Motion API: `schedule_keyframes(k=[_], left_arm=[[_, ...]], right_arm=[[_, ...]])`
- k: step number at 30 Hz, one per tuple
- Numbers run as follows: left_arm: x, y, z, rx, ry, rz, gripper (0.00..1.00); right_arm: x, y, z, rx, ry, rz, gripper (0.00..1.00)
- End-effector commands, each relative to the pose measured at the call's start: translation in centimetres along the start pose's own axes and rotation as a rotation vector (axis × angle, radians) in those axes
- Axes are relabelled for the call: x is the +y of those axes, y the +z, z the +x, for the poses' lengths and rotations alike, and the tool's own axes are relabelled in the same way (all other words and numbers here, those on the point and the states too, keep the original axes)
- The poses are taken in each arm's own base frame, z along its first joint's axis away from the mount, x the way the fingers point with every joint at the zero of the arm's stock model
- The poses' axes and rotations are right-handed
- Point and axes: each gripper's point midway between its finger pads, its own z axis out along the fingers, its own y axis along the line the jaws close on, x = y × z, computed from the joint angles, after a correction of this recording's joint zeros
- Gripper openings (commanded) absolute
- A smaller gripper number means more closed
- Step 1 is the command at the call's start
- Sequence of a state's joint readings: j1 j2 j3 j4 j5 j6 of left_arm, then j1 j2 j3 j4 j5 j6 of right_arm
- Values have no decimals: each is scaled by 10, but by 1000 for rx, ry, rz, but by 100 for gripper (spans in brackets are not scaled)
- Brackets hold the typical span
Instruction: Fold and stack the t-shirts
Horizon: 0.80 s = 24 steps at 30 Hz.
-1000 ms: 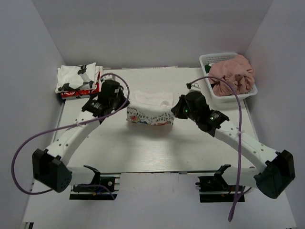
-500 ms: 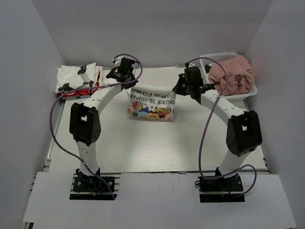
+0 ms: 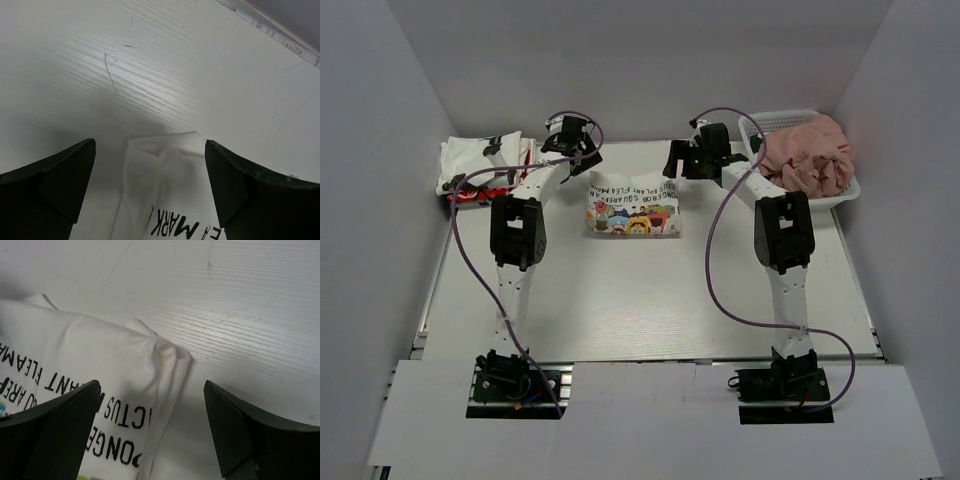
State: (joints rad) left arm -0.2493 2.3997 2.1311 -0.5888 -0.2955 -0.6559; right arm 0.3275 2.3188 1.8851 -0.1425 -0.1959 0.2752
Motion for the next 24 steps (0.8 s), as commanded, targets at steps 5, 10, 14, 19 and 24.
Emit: schedule_keyframes(k=[5,10,14,19,24], left_arm=[[-41,-110,-36,-71,94,287,100],[-56,-137,20,81,82,487,100],[-41,-126,80,219,57,499,100],[6,-101,132,342,32,383,100],[39,-92,167,395,40,302,95]], right_arm=[[76,-103,-64,-197,-81,-164,90],[101,-114,7,-89,-10,-308,90],[113,-106,40,-34,91,-383,90],[84,-73,102,76,201,-344,90],[46,-51,152,198,239,-161,90]])
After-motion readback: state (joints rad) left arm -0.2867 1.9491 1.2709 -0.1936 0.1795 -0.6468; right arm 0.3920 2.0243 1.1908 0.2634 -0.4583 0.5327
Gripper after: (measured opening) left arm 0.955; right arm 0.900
